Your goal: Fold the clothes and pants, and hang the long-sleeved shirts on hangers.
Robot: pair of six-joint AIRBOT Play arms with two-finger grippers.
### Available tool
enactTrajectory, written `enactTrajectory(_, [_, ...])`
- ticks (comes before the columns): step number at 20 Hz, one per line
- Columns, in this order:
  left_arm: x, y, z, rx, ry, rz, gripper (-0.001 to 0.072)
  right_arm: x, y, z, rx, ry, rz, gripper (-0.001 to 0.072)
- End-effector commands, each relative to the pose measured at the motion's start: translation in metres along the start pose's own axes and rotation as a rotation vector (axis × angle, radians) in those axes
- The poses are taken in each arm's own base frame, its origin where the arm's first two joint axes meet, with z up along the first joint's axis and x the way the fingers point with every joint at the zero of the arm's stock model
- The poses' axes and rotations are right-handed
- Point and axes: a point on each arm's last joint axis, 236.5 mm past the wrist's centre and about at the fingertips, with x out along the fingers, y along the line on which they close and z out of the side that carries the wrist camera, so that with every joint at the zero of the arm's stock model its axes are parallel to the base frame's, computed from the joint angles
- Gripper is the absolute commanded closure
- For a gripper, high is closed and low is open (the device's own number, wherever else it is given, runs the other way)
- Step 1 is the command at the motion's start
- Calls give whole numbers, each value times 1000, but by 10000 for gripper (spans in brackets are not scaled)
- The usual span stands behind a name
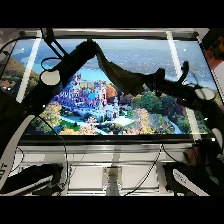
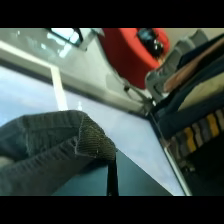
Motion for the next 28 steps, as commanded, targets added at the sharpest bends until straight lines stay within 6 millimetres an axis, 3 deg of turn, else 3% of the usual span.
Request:
enactTrajectory(1, [-1,-15,20,50,-63,-11,688,-23,32,6,-174,62,-75,679])
enactTrajectory(5, [-4,-39,33,76,-145,-24,687,-35,73,32,-300,8,-81,679])
enactTrajectory(8, [-11,-78,56,215,-214,-87,687,-34,75,38,-333,24,-114,679])
enactTrajectory(10, [-15,-88,71,209,-247,-101,687,-34,70,44,-347,16,-145,679])
enactTrajectory(14, [-11,-80,71,214,-244,-88,686,-34,76,61,-330,-60,-132,679])
enactTrajectory(18, [0,-57,70,221,-237,-45,685,-36,74,70,-332,-94,-143,679])
enactTrajectory(24, [9,-39,65,224,-228,-11,684,-41,89,103,-320,-243,-101,678])
enactTrajectory(28, [14,-18,80,205,-318,58,685,-47,106,143,-328,-430,-49,679])
